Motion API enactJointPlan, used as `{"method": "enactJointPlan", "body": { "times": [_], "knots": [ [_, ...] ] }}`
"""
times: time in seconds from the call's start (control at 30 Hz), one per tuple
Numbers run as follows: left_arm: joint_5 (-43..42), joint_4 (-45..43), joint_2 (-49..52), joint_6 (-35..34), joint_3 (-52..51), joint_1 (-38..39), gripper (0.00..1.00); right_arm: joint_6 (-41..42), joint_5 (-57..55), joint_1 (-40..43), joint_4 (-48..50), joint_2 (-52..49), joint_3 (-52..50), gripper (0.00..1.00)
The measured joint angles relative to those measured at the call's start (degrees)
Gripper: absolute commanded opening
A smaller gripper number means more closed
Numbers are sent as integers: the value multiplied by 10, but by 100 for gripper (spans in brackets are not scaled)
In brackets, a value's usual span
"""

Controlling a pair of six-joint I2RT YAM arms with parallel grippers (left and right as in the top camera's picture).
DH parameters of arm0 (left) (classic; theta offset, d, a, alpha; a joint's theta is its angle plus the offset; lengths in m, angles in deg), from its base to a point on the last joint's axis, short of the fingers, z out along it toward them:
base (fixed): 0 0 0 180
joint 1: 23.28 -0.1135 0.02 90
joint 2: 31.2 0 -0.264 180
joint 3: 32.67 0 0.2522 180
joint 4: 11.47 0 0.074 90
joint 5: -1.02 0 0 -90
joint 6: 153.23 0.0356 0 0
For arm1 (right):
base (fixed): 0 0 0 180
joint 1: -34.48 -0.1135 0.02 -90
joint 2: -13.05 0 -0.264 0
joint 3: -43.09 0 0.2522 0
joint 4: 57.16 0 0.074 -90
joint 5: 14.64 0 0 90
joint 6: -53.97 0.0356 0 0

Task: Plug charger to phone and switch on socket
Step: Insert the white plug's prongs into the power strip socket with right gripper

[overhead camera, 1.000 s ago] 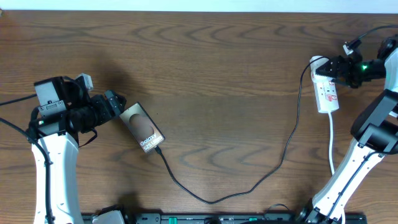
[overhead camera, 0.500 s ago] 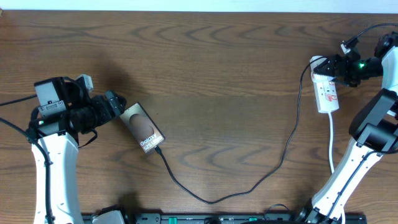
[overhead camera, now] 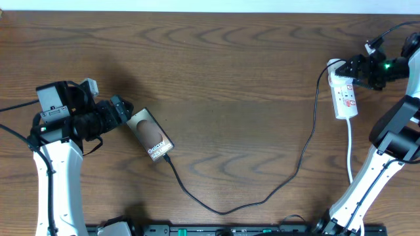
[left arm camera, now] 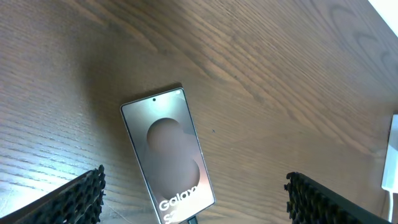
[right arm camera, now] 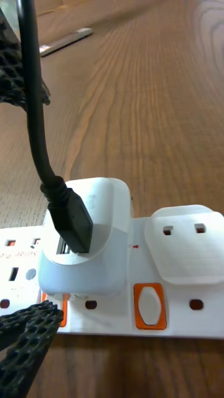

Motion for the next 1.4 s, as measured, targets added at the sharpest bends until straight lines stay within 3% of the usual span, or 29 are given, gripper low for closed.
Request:
{"method": "enactJointPlan", "body": {
  "times": [0.6,1.4],
  "knots": [
    [0,0,0,0,0,0,92,54,-49,-4,-6,0,0,99],
    [0,0,0,0,0,0,91,57,-80,-32,-1,0,0,99]
  ]
}}
